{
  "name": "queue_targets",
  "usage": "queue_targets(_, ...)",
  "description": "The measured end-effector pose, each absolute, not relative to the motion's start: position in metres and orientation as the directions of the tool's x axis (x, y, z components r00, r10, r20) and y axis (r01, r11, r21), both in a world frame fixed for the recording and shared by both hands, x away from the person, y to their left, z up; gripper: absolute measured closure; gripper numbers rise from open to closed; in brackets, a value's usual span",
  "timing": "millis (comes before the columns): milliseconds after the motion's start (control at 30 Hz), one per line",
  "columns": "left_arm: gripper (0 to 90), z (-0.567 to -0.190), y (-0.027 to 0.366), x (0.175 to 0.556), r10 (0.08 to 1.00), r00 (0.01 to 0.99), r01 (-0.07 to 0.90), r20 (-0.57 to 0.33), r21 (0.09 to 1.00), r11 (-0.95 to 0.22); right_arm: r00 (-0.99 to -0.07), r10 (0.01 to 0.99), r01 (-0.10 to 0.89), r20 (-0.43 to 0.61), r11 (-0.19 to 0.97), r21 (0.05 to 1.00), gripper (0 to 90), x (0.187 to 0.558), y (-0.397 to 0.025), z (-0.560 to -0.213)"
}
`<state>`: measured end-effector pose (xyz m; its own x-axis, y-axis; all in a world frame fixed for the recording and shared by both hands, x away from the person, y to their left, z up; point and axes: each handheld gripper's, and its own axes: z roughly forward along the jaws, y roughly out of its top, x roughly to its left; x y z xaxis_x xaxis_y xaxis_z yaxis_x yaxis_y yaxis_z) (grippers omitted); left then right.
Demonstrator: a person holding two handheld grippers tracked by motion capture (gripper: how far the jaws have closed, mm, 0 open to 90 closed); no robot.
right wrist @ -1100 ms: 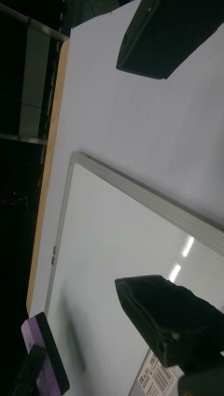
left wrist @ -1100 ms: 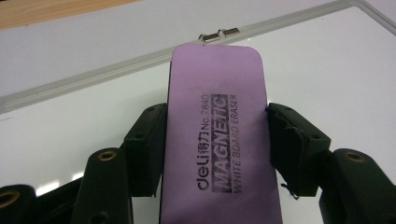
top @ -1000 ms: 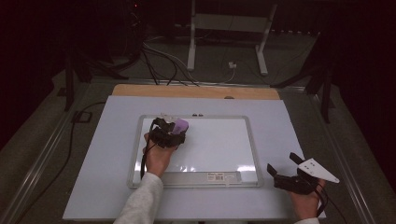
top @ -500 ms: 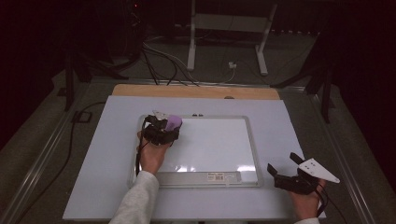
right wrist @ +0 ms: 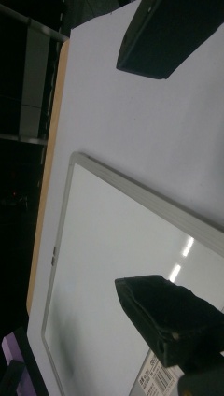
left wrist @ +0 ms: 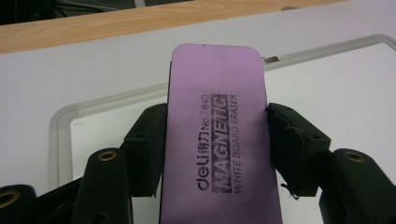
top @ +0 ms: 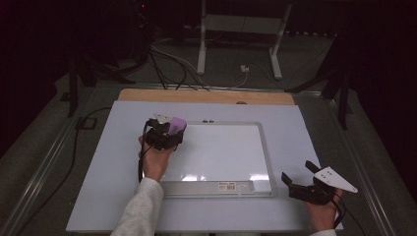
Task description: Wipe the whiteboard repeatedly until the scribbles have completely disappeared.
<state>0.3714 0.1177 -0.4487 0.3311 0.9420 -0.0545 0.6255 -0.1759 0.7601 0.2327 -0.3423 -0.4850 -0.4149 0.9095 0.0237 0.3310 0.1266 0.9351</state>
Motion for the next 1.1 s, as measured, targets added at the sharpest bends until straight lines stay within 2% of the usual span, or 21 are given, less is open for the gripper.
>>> queue_targets(1100, 42.0, -0.454, 0.154, 0.388, 0.968, 0.238, 0.647, -0.076, 0.756, -0.1, -0.414, 0.91, 0.336, 0.024, 0.128, 0.933, 0.0, 0.233, -0.342, -0.485)
